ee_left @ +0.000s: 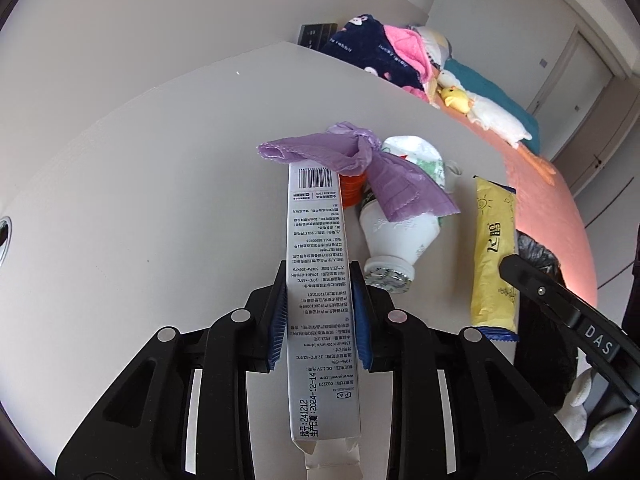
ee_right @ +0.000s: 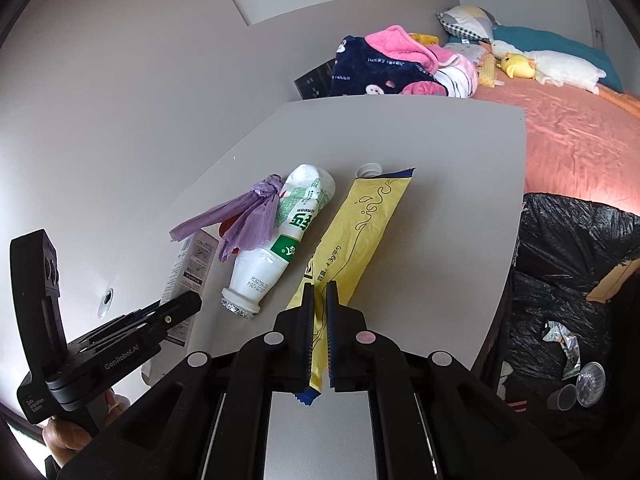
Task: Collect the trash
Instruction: 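Carry the white carton and yellow tube over the black trash bag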
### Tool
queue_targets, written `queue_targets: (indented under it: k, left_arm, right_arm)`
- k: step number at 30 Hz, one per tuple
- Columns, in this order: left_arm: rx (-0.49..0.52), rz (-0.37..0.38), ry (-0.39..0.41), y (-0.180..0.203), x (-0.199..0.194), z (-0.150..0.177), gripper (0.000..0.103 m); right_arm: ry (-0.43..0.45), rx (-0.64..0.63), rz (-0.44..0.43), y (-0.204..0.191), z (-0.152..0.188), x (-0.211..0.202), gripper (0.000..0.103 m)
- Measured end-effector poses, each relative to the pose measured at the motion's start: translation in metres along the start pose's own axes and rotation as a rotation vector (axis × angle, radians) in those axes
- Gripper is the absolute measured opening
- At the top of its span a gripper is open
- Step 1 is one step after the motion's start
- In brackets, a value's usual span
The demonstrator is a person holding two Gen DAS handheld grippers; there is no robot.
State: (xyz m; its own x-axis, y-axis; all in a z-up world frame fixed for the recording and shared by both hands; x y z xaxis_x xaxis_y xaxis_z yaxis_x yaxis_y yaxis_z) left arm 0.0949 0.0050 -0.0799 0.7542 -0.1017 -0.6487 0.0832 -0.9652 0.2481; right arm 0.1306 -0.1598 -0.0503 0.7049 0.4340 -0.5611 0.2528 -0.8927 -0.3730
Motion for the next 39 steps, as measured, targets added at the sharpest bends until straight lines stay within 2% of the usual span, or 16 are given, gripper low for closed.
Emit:
queue_targets:
  k: [14,39]
  left_arm:
    - [0.039,0.18,0.076,0.055,-0.027,-0.009,0.028]
    - [0.13,0.368,0.004,0.157,-0.007,0.0,0.028]
  right_arm:
    - [0.075,0.011,0.021,0.019,-0.012,-0.045,0.007]
    - [0.156,0.101,0.127,0.101,-0.019,-0.109,0.007]
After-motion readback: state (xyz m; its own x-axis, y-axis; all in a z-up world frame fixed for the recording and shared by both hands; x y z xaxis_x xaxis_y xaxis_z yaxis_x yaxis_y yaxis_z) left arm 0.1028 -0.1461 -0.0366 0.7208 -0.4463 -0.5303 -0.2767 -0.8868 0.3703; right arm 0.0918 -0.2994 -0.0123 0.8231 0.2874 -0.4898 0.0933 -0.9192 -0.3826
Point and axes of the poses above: each gripper's, at about its wrist camera, not at the fingertips, and x roughly the way its jaws point, y to its right, z to its underside, the point moved 4 cm from there along x, roughly the way its jaws point, and after that the axes turned 11 degrees about y, right-handed, at the moved point
